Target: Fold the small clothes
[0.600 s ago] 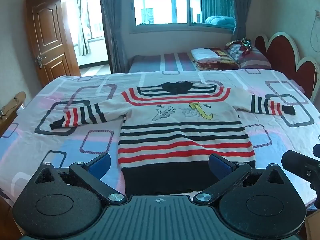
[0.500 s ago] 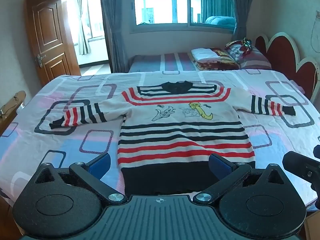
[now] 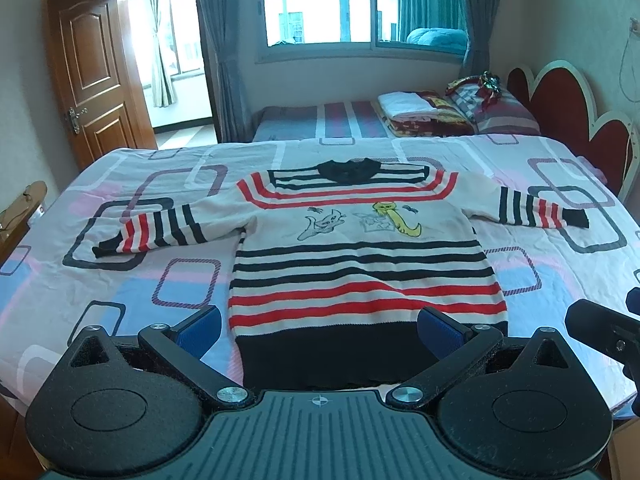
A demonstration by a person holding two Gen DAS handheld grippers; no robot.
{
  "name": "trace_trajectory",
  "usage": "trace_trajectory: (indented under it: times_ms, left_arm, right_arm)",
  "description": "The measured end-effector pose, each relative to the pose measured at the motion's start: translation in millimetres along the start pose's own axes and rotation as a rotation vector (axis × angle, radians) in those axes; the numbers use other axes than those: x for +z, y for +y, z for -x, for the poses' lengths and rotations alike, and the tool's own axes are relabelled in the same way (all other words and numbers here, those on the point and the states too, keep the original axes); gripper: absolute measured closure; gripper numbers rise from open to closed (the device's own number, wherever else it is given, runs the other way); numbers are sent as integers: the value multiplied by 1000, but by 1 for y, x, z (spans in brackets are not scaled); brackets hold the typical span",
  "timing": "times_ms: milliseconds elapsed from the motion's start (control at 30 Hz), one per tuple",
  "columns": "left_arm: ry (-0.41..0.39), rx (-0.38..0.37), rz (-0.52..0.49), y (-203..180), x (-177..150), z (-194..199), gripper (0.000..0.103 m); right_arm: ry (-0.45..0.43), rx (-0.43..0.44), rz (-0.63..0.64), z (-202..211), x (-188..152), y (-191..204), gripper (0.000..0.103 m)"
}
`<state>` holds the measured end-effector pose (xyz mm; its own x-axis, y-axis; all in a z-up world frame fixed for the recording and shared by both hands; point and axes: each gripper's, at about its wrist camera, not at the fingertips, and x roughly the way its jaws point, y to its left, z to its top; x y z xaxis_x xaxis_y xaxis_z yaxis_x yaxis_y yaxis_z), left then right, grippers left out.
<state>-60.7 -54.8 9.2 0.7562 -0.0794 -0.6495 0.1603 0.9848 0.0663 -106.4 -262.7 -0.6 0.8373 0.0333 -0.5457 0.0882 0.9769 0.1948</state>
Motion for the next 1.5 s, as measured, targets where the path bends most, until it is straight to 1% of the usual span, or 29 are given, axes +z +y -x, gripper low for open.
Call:
trace_trajectory:
  times_ms: [133,733,767,1300,1500]
  left_arm:
    - [-1,4,-2,-2,0,0,0]
    - [12,3,6,-2,3,-7,0]
    - [14,3,7,-2,3,-8,0]
    - [30,-2,13,1,6,-16,0]
    - [39,-4,10,5,10,-29,0]
  right_arm:
    - [2,0,-5,2,3,-7,1]
    - [-3,3,-12,-5,2,-5,1]
    - [-2,2,-11,-11,3,-8,1]
    - [3,8,-29,-13,1,-7,1]
    - [7,4,-37,-15,-1,-12,1]
